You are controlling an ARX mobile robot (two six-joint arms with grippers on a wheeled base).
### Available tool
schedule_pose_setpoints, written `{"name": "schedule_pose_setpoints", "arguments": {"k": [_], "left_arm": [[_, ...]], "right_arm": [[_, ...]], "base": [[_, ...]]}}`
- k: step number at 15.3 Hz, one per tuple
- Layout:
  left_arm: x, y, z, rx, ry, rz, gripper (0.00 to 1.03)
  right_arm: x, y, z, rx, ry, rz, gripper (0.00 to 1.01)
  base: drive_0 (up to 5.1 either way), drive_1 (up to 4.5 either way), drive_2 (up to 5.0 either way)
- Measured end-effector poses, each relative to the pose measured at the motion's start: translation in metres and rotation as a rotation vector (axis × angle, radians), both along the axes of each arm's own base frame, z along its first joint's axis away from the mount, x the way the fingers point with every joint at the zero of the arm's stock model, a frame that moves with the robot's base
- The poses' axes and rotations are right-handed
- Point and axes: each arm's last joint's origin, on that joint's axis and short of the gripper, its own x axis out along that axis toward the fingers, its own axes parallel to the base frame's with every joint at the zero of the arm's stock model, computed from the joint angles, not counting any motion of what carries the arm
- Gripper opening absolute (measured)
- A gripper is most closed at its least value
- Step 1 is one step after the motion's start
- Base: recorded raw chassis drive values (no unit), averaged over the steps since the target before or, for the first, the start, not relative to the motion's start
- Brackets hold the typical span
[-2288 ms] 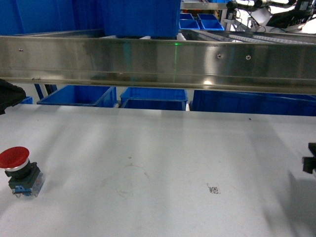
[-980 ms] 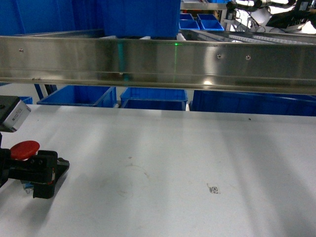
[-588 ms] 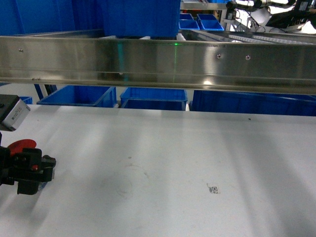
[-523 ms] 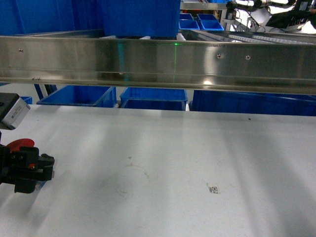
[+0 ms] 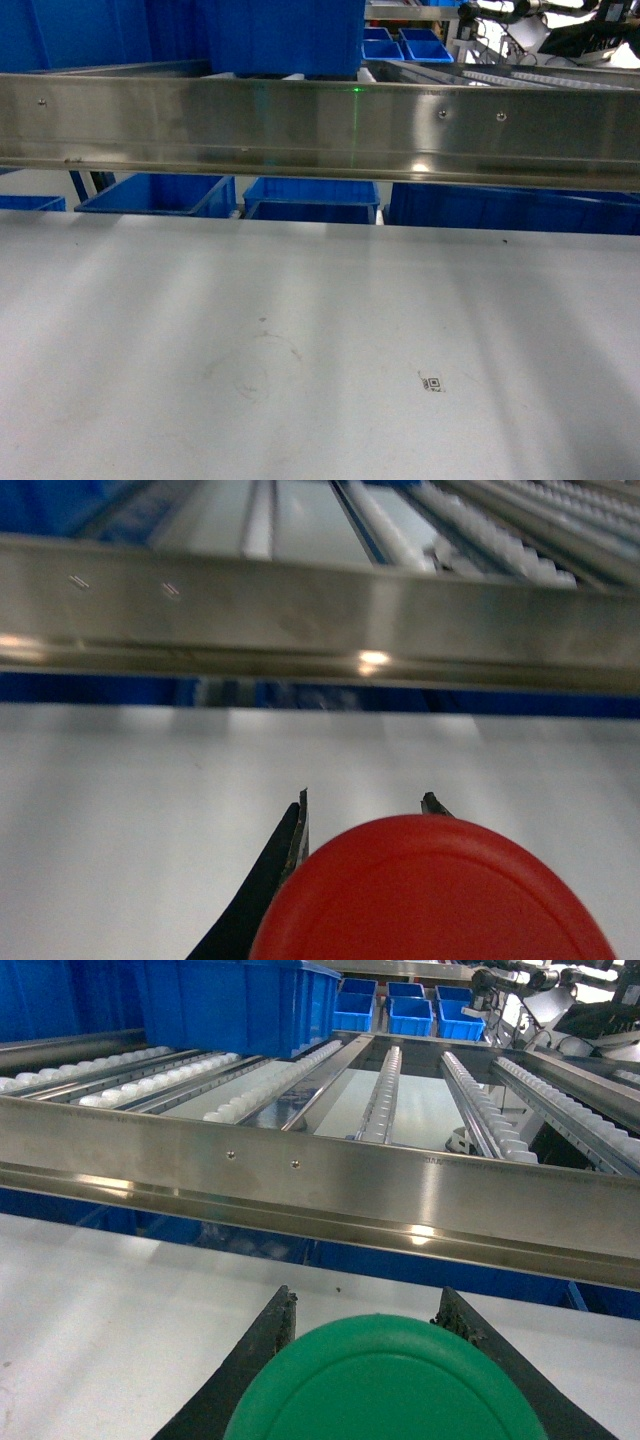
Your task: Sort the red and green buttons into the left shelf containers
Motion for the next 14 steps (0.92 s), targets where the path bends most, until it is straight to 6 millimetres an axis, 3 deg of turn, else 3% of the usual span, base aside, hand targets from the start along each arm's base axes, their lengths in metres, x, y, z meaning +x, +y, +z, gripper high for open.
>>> {"name": "schedule_pose_setpoints", "arguments": {"k": [1, 5, 14], "left_arm": [[-0.013, 0.007, 0.014, 0.008, -0.065, 0.042, 0.27], [-0.013, 0.003, -0.006, 0.001, 0.014, 0.008, 0.27], [-0.015, 0.004, -0.002, 0.003, -0.007, 0.015, 0.27]], "right_arm": [[0.000, 0.000, 0.000, 0.000, 0.000, 0.000, 0.36], [0.000, 0.000, 0.000, 0.000, 0.000, 0.001, 0.36], [0.000, 0.000, 0.000, 0.002, -0.002, -0.001, 0.36]], "base": [[0.0, 0.00, 0.0], [0.0, 0.00, 0.0], [0.0, 0.00, 0.0]]}}
